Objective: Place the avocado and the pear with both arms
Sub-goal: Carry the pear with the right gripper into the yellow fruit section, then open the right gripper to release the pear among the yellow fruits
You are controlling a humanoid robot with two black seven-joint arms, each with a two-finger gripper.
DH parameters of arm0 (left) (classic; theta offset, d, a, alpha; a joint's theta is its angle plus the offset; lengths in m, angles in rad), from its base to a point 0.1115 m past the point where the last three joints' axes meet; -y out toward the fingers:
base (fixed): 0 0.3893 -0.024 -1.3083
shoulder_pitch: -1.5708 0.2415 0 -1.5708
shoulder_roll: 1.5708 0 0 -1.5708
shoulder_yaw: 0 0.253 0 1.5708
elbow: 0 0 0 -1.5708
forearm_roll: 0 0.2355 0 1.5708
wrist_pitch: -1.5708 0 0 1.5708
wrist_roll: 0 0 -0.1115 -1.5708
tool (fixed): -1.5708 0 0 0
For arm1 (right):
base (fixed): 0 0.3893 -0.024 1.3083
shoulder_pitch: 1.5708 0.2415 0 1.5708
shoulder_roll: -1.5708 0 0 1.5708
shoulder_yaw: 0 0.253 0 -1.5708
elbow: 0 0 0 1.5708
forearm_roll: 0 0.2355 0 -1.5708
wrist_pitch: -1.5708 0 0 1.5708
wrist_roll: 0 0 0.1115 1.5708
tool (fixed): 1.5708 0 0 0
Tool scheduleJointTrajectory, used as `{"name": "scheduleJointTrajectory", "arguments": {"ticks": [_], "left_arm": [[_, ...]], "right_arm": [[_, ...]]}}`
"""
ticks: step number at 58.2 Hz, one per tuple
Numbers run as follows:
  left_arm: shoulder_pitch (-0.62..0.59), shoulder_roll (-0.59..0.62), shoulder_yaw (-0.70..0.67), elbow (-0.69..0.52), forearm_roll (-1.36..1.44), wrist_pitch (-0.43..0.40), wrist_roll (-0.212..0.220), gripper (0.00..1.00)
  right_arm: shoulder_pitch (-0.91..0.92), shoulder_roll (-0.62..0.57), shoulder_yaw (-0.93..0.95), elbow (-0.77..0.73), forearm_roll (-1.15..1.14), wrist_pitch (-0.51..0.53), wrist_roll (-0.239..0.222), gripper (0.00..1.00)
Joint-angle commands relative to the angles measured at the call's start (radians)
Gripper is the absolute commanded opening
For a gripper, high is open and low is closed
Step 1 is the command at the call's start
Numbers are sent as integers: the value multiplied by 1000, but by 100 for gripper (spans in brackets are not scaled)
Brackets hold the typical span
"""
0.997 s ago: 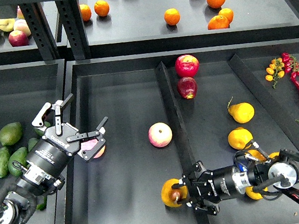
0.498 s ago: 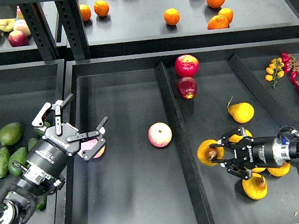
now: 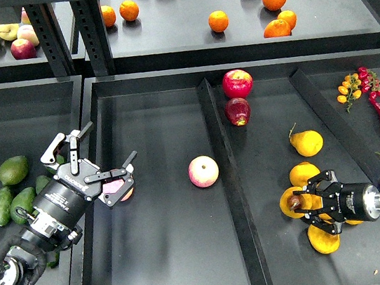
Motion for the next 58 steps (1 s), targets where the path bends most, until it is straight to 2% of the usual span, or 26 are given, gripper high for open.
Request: {"name": "scheduleJointTrajectory", "arguments": {"ticks": [1, 13, 18, 24, 29, 44, 58], "left_arm": [[2, 0, 1, 0, 0, 0, 0, 100], [7, 0, 0, 0, 0, 0, 0, 100], [8, 0, 0, 0, 0, 0, 0, 100], [8, 0, 0, 0, 0, 0, 0, 100], [8, 0, 0, 0, 0, 0, 0, 100], [12, 0, 0, 0, 0, 0, 0, 100], [16, 0, 0, 0, 0, 0, 0, 100]], "right_arm": [[5, 32, 21, -47, 0, 0, 0, 22], [10, 41, 30, -70, 0, 0, 0, 25], [11, 41, 30, -72, 0, 0, 0, 29], [10, 41, 30, -73, 0, 0, 0, 40], [10, 38, 30, -73, 0, 0, 0, 42], [10, 34, 30, -73, 0, 0, 0, 60], [10, 21, 30, -63, 2, 0, 0, 84]]}}
